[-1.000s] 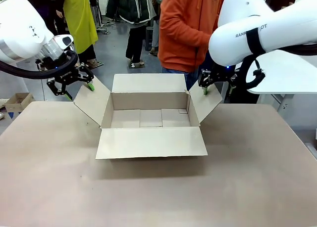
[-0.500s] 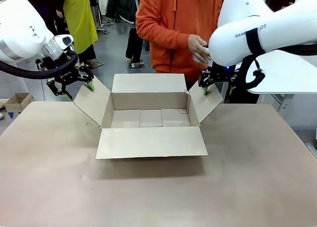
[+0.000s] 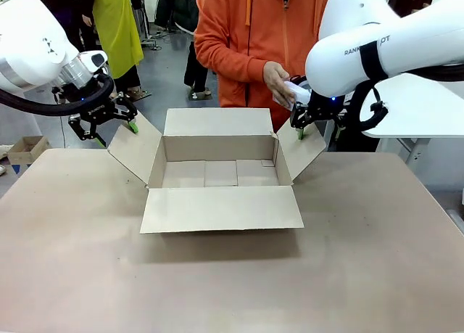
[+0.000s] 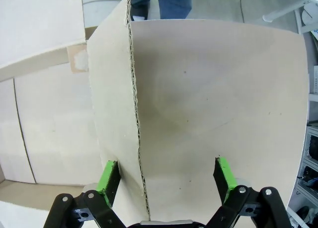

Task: Pack the gift set into the box.
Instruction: Lift both hands away from the flaps of the Package Box.

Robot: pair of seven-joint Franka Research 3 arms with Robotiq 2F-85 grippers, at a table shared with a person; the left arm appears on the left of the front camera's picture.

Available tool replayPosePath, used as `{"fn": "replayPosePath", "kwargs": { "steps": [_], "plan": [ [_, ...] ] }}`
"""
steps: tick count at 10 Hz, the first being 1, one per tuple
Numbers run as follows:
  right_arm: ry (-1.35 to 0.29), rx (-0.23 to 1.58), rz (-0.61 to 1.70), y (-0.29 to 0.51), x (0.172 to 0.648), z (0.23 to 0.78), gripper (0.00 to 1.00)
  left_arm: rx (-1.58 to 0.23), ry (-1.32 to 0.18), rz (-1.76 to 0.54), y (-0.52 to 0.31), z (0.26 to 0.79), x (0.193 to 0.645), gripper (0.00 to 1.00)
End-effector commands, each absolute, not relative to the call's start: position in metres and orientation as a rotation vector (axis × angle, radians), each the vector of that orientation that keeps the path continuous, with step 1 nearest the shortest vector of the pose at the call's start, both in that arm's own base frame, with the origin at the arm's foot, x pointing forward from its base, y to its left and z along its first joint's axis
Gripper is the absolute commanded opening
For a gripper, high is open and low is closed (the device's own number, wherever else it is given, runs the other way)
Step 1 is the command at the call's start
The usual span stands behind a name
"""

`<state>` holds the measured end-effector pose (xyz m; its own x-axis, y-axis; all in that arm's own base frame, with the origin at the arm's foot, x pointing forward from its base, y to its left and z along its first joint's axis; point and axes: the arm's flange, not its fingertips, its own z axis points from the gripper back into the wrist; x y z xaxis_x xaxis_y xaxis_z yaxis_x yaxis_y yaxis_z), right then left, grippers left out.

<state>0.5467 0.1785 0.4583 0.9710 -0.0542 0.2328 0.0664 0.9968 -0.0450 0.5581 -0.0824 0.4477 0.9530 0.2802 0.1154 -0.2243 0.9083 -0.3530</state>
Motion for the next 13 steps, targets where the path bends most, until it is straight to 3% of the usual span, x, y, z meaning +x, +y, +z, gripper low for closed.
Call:
{"fn": "replayPosePath", "kwargs": {
  "steps": [1,13],
  "plan": [
    [-0.242,-0.077,-0.087,0.1815,0.5489,0.4595,1.00,-0.332,-0.173,0.273,-0.0832,0.4500,0.5563,1.00],
    [-0.242,-0.077,-0.087,0.1815,0.5489,0.4595,1.00,-0.332,-0.173,0.273,-0.0832,0.4500,0.5563,1.00]
  ]
}}
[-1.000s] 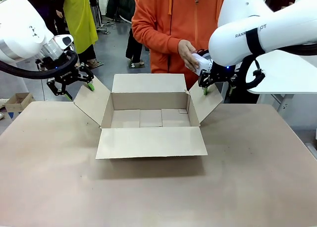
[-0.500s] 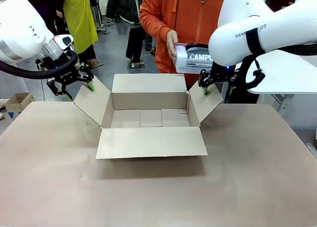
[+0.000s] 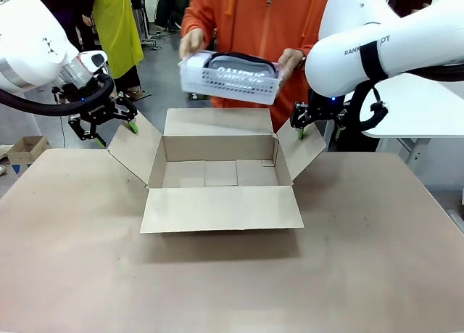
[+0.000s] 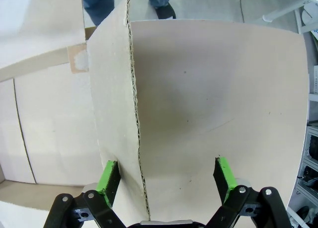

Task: Pack the gift set into the box.
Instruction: Lift both hands away from the flaps of the Package Box.

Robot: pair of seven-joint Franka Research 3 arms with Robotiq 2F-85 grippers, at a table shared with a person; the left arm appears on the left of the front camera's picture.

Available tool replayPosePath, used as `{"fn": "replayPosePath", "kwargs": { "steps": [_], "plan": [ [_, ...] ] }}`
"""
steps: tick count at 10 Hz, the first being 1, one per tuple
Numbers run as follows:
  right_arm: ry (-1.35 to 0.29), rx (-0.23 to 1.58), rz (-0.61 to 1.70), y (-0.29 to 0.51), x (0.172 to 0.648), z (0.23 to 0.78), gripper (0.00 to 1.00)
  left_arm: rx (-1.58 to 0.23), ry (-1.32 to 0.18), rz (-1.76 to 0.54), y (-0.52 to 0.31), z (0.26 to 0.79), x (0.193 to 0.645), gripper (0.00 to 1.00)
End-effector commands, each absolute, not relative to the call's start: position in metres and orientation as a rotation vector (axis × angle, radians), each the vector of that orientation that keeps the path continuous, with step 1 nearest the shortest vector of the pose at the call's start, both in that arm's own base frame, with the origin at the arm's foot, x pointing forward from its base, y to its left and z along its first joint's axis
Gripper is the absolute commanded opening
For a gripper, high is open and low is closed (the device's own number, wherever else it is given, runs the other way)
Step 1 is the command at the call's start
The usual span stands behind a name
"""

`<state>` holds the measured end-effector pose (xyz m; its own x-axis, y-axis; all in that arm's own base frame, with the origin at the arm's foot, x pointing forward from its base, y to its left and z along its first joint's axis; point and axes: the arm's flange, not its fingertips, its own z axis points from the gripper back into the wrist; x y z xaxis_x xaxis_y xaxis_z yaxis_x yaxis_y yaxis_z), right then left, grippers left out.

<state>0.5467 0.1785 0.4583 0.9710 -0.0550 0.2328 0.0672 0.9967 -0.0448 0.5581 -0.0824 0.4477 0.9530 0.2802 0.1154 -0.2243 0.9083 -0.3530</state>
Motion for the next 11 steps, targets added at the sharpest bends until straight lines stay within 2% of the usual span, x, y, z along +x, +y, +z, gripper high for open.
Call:
{"fn": "replayPosePath", "kwargs": {
  "steps": [1,11],
  "plan": [
    [-0.242,-0.077,-0.087,0.1815,0.5489,0.4595,1.00,-0.332,-0.173,0.273,-0.0832,0.4500,0.5563,1.00],
    [-0.242,-0.077,-0.087,0.1815,0.5489,0.4595,1.00,-0.332,-0.173,0.273,-0.0832,0.4500,0.5563,1.00]
  ]
}}
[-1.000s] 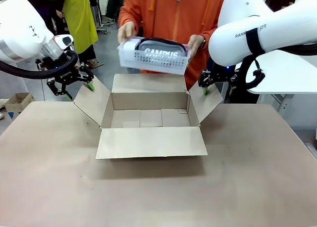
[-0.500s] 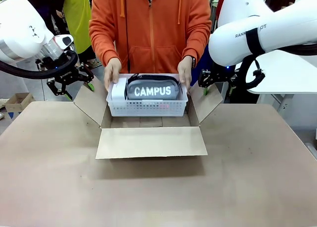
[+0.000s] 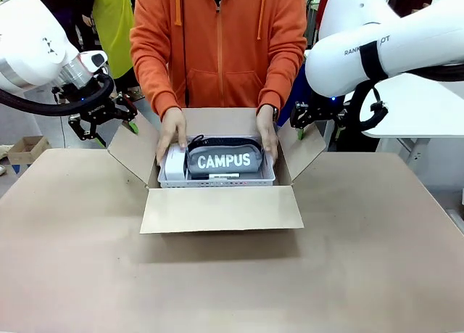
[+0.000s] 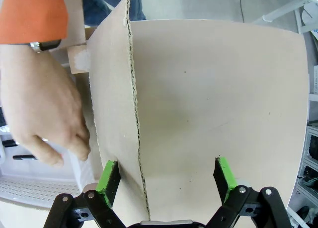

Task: Pack the gift set into the box.
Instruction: Lift both hands away from the flaps of the Package Box.

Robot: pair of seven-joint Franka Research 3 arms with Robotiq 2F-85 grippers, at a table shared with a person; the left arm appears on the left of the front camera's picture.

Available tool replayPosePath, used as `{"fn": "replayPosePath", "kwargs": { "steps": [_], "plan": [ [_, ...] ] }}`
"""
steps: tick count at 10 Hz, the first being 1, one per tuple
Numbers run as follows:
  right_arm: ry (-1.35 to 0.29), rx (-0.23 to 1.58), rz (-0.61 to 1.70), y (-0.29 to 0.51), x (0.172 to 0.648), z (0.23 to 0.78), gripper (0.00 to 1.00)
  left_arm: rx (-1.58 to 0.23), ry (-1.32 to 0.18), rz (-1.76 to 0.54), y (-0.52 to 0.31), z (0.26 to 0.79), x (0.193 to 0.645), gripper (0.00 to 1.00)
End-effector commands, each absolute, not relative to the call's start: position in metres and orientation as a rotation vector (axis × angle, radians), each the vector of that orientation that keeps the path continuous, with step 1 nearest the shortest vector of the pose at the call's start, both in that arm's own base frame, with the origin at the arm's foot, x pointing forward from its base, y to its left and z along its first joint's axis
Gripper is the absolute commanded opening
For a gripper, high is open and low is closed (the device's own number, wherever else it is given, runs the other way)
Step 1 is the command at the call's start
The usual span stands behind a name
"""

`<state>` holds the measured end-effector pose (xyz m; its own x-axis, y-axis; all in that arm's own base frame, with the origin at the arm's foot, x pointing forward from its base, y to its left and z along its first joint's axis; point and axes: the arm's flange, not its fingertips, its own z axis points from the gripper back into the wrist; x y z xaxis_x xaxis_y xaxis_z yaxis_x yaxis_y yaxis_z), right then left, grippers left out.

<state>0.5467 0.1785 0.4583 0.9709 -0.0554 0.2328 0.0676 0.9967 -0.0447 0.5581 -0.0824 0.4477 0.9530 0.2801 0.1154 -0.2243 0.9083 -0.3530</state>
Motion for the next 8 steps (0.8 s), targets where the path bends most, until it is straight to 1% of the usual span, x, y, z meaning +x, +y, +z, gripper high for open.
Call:
{"fn": "replayPosePath", "kwargs": {
  "steps": [1,8],
  "plan": [
    [-0.242,-0.077,-0.087,0.1815,0.5489,0.4595,1.00,-0.332,-0.173,0.273,-0.0832,0.4500,0.5563,1.00],
    [-0.242,-0.077,-0.087,0.1815,0.5489,0.4595,1.00,-0.332,-0.173,0.273,-0.0832,0.4500,0.5563,1.00]
  ]
}}
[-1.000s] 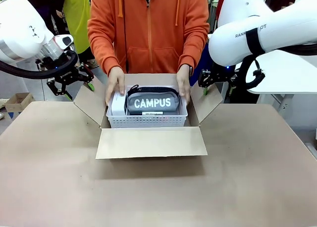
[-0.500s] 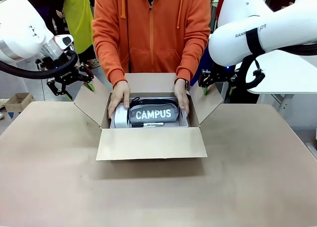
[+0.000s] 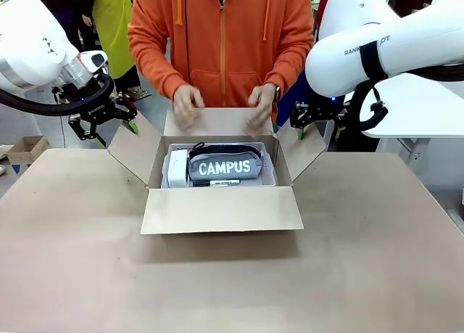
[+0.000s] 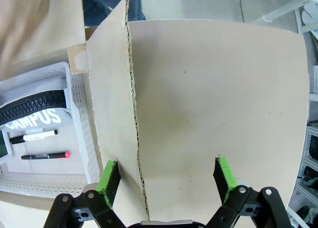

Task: Pack the gift set into the box.
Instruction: Lift both hands away from the flaps of the Package Box.

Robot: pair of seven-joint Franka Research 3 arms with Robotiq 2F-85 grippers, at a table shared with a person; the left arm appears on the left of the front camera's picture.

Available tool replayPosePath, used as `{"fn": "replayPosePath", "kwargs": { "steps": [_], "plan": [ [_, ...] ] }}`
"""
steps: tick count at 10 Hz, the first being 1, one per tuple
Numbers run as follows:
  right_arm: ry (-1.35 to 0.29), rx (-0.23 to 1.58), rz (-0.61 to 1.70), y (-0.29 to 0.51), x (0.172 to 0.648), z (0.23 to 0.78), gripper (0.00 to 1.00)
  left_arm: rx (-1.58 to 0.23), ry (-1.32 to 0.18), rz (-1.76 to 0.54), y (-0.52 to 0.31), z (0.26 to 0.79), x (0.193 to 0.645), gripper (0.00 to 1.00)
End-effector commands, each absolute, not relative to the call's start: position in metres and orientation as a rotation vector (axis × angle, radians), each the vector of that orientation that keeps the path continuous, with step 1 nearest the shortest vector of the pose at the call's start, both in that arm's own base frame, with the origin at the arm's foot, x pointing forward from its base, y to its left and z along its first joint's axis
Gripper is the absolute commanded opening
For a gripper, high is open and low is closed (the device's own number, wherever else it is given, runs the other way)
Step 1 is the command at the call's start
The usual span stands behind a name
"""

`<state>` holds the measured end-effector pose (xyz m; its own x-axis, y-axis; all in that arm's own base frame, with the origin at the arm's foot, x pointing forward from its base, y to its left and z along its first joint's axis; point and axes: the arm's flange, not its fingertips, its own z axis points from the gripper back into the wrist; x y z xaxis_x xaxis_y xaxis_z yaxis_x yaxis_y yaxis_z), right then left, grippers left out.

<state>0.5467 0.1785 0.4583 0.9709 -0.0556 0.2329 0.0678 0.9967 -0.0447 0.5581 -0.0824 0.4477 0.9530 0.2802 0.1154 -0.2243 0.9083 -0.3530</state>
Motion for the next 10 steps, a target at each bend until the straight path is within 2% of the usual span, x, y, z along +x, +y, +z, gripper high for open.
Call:
{"fn": "replayPosePath", "kwargs": {
  "steps": [1,2,4,5,6,8,10],
  "plan": [
    [-0.242,-0.077,-0.087,0.181,0.549,0.460,1.00,-0.332,-0.173,0.273,-0.083,0.450,0.556,1.00],
    [-0.234,-0.052,-0.062,0.179,0.547,0.458,1.00,-0.344,-0.165,0.261,-0.082,0.448,0.558,1.00],
    [-0.117,0.369,-0.004,0.120,0.532,0.500,1.00,-0.787,0.007,0.145,-0.025,0.482,0.530,1.00],
    [-0.064,0.587,-0.029,0.078,0.524,0.513,1.00,-0.985,0.089,0.100,0.006,0.482,0.518,1.00],
    [-0.068,0.840,-0.045,0.031,0.509,0.520,1.00,-1.263,0.127,0.070,0.047,0.478,0.503,1.00],
    [-0.134,1.025,-0.219,-0.034,0.483,0.497,1.00,-1.627,0.074,0.252,0.108,0.448,0.485,1.00],
    [-0.173,1.087,-0.438,-0.068,0.454,0.461,1.00,-1.741,0.072,0.456,0.132,0.410,0.471,1.00]
  ]
}}
